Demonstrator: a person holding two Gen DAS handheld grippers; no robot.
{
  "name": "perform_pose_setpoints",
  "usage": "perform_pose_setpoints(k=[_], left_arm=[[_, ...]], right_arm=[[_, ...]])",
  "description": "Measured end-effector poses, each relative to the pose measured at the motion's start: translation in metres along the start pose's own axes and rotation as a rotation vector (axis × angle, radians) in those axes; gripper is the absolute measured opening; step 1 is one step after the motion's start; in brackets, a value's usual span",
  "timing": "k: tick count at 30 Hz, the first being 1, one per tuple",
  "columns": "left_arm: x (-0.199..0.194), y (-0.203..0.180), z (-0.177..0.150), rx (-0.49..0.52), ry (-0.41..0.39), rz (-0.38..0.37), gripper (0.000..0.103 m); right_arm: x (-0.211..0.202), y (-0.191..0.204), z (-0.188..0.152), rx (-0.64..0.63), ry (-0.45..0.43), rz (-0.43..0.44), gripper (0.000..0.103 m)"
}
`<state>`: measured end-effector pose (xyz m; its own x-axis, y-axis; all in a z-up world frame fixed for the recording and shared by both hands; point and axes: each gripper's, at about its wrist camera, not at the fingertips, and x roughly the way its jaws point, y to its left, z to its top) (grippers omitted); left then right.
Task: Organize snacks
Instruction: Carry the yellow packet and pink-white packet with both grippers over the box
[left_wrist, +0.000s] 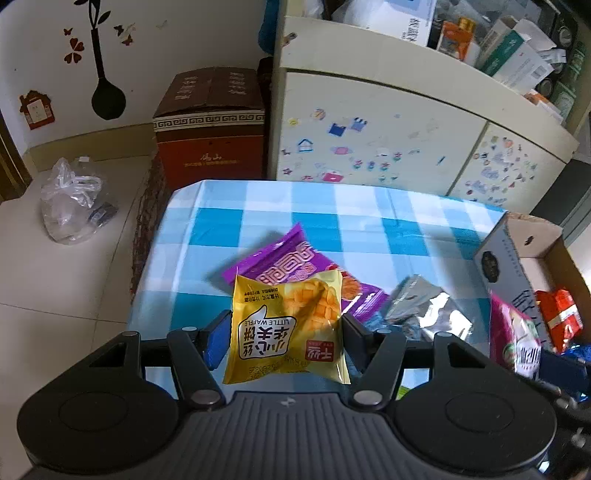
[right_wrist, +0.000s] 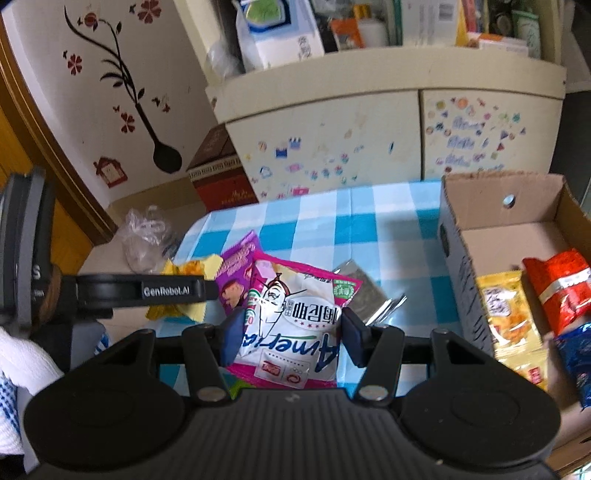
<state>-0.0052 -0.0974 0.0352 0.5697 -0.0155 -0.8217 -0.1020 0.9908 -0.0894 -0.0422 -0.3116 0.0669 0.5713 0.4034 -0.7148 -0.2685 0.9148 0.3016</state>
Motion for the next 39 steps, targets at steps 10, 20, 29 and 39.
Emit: perform_pose_setpoints(k=[10,20,29,39], left_arm=[[-0.014,-0.027,-0.003,0.058,-0.037,-0.034,0.067],[-0.025,-0.054,-0.004,0.103,-0.081,-0.081,0.067],[-0.034,-0.082,-0.010,0.164,-0.126,-0.146,0.067],[-0.036,-0.112,-0.019,0.206,-0.141,-0.219,0.067]], right_arm=[[-0.027,-0.020,0.014,0.034,-0.073,-0.019,0.055],[-0.047,-0.041,0.023,0.078,-0.128,-0.050,0.055],[-0.078,-0.076,0.033,0.164,-0.211,-0.086,0.055],[-0.108,-0.115,0.036,0.258,-0.277,-0.135,0.055]])
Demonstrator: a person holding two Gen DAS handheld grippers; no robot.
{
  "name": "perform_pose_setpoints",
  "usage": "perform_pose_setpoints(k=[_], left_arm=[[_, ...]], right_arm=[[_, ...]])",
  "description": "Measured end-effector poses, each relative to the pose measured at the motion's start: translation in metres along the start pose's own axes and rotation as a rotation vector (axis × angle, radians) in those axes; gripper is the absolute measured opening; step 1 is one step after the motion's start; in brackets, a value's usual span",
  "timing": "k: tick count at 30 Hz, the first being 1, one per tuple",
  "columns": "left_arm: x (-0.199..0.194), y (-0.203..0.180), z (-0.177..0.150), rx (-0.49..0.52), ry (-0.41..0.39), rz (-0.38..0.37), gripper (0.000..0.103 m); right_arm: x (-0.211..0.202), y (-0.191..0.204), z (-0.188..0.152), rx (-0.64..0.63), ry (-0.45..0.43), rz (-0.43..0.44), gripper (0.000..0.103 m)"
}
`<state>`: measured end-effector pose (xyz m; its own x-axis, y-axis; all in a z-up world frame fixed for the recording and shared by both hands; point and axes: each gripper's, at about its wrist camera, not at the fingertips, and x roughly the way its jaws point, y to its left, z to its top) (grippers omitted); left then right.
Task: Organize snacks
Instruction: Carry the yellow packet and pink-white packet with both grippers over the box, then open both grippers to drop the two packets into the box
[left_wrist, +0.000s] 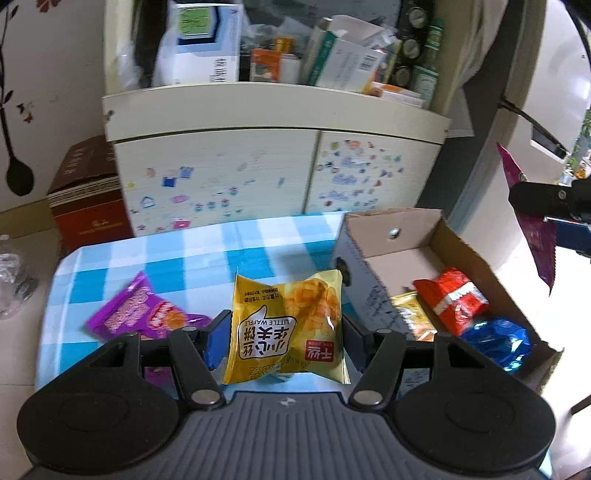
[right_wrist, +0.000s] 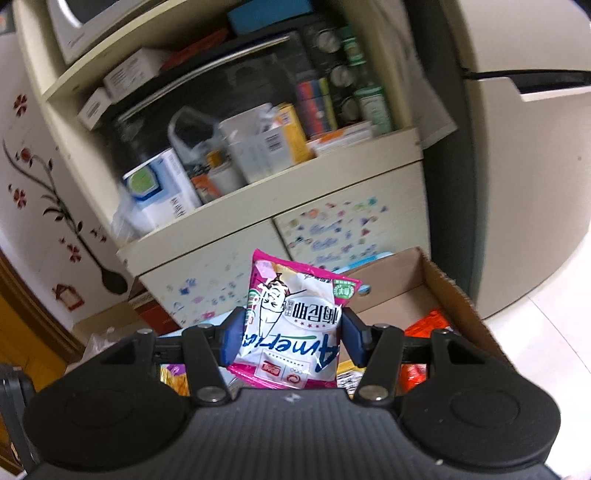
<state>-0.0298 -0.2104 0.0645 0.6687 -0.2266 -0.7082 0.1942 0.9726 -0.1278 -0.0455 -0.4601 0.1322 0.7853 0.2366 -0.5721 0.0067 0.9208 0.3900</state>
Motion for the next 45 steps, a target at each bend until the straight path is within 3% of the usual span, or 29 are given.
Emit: perform_pose_setpoints(k=[12,26,29,31,32,34,45], left_arm=[[0.005,-0.055,0.001,0.040,-0.034,-0.164,0.068],[0.036,-0.101,-0.013,0.040,0.021,-0.277,0.068],[0.040,-0.108,-0.018,0.056,0.025,-0.286,0.072],[0.041,-0.112,-0.020,0.068,0.022,-0.272,0.084],[0.041,-0.112,-0.021,0.068,0.018,-0.267,0.086],[0.039,-0.112,-0.020,0.063,0.007,-0.276,0.093],[0.031,-0.093,-0.009,-0.009,0.020,-0.233,0.097]], right_arm=[[-0.013,-0.041,0.008,0.119,-0.028,-0.077,0.055],[-0.010,-0.073,0.002,0.231,-0.013,-0.167,0.055],[-0.008,-0.076,0.001,0.251,-0.005,-0.184,0.058],[-0.006,-0.078,0.000,0.261,-0.002,-0.215,0.060],[-0.005,-0.079,0.000,0.269,0.000,-0.229,0.068],[-0.006,-0.081,-0.001,0.290,-0.006,-0.229,0.076],[-0.003,-0.074,-0.002,0.287,-0.002,-0.200,0.077]])
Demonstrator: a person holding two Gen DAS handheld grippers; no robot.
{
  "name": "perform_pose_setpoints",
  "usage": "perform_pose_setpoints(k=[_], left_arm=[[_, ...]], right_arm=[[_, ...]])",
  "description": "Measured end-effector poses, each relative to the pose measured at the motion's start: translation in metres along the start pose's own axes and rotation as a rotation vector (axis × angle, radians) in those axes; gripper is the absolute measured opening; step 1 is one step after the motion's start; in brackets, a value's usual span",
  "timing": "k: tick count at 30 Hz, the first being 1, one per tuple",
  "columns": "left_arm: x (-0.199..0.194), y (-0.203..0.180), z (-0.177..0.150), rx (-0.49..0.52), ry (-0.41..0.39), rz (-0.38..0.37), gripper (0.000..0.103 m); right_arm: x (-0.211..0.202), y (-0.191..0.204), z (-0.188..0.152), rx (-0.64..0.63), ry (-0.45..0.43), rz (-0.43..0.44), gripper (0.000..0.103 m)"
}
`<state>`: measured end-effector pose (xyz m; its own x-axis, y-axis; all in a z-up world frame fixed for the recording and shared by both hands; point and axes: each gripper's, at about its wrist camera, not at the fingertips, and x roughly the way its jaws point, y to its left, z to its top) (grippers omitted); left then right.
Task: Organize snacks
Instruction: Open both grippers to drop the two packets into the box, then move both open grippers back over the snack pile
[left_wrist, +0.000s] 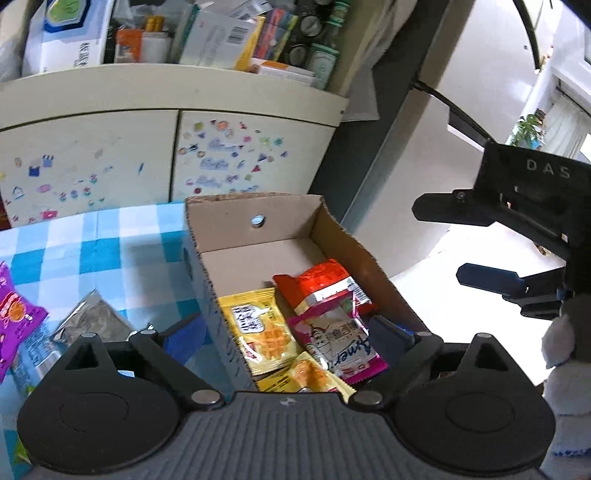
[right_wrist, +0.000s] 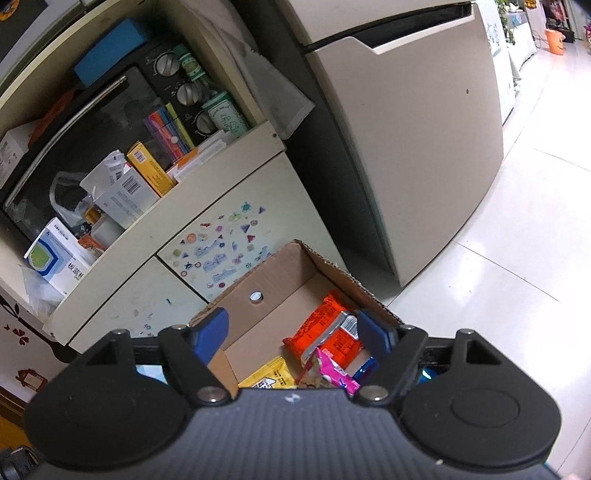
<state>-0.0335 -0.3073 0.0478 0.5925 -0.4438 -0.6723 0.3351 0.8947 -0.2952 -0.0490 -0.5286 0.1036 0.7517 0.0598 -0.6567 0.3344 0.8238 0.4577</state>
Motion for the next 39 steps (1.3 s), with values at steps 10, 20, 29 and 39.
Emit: perform_pose_setpoints(k=[10,20,29,39], left_arm=[[-0.017,0.024,0.010,-0.010,0.008,0.091,0.097],[-0.057,0.089,0.038,-0.089,-0.039,0.223,0.098],[-0.074,0.136,0.048,-0.190,-0.048,0.321,0.098],[-0.067,0.197,0.036,-0.312,0.002,0.462,0.098]], right_arm=[[0.005,0.015,-0.004,-0.044,0.012,0.032,0.077],[0.008,0.036,-0.011,-0.126,0.014,0.069,0.078],[0.010,0.058,-0.022,-0.227,0.015,0.121,0.078],[0.014,0.092,-0.046,-0.375,0.044,0.240,0.078]])
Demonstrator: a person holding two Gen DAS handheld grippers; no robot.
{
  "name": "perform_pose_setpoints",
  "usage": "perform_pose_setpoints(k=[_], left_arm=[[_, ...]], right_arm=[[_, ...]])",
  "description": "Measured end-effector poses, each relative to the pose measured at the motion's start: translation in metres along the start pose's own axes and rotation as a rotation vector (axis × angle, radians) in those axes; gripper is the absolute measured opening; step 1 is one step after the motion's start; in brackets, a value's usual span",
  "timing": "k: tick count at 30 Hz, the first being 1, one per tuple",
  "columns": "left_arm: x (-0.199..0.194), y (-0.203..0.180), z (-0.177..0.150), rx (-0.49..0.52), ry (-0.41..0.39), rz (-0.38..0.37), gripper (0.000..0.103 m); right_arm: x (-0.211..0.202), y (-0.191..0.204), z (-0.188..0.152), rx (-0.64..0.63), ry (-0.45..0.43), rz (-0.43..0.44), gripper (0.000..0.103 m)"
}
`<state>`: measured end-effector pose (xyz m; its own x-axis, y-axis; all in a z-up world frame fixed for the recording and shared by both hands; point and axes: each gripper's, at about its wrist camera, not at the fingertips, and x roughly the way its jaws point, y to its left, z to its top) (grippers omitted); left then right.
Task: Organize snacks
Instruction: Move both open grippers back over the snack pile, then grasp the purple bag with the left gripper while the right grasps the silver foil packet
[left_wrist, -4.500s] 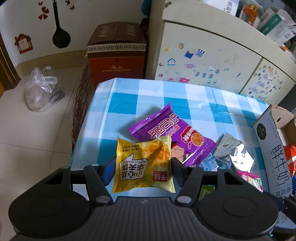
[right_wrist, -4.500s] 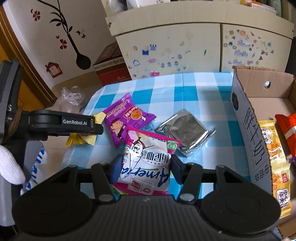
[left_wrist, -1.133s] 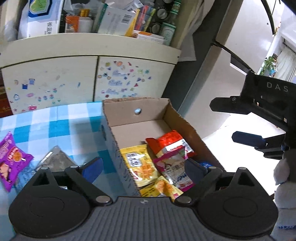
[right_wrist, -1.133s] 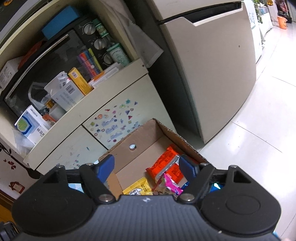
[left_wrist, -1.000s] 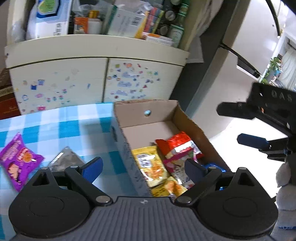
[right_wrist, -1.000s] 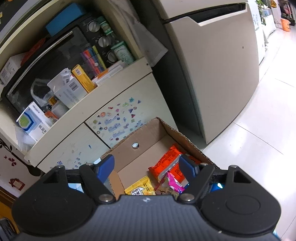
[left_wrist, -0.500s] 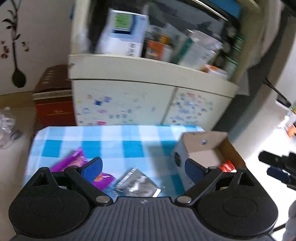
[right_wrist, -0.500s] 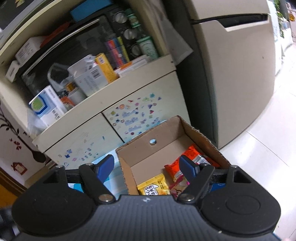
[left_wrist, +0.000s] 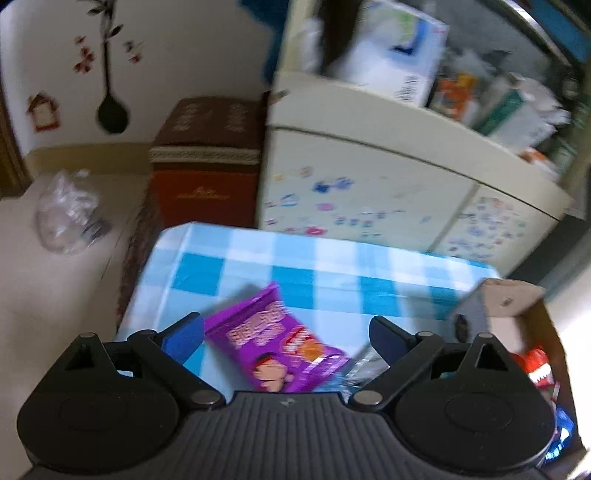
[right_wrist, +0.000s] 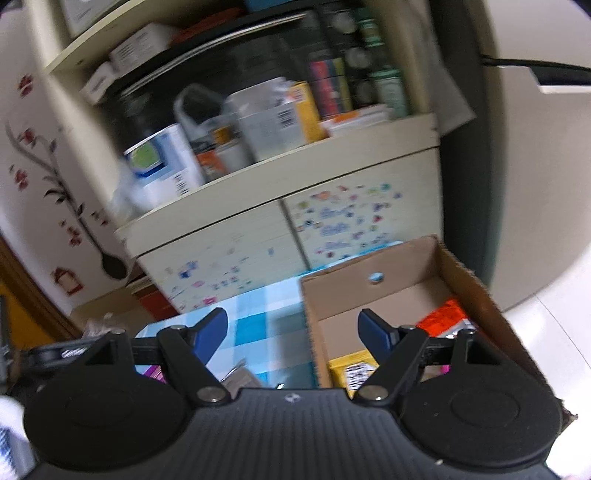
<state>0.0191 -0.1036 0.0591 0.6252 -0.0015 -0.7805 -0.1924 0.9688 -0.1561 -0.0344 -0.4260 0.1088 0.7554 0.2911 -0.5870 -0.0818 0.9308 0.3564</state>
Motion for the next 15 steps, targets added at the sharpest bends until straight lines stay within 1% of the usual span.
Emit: perform_pose_setpoints(k=[4,11,15], left_arm=[[0.024,0.010,0.002,-0.071,0.057,0.016,0.098],[0.063,0.017,-0.002,-0.134,0.112,0.056,0.098],[0.081,0.022,-0.004,-0.194,0.140,0.053,0.098]], right_arm=[[0.010,0.016,-0.008,-0.062,0.035,0.054,0.079],[0.023,0.041,-0.023,-0.195,0.080,0.122,0.079],[0.031,0.051,-0.034,-0.266,0.101,0.146,0.079]])
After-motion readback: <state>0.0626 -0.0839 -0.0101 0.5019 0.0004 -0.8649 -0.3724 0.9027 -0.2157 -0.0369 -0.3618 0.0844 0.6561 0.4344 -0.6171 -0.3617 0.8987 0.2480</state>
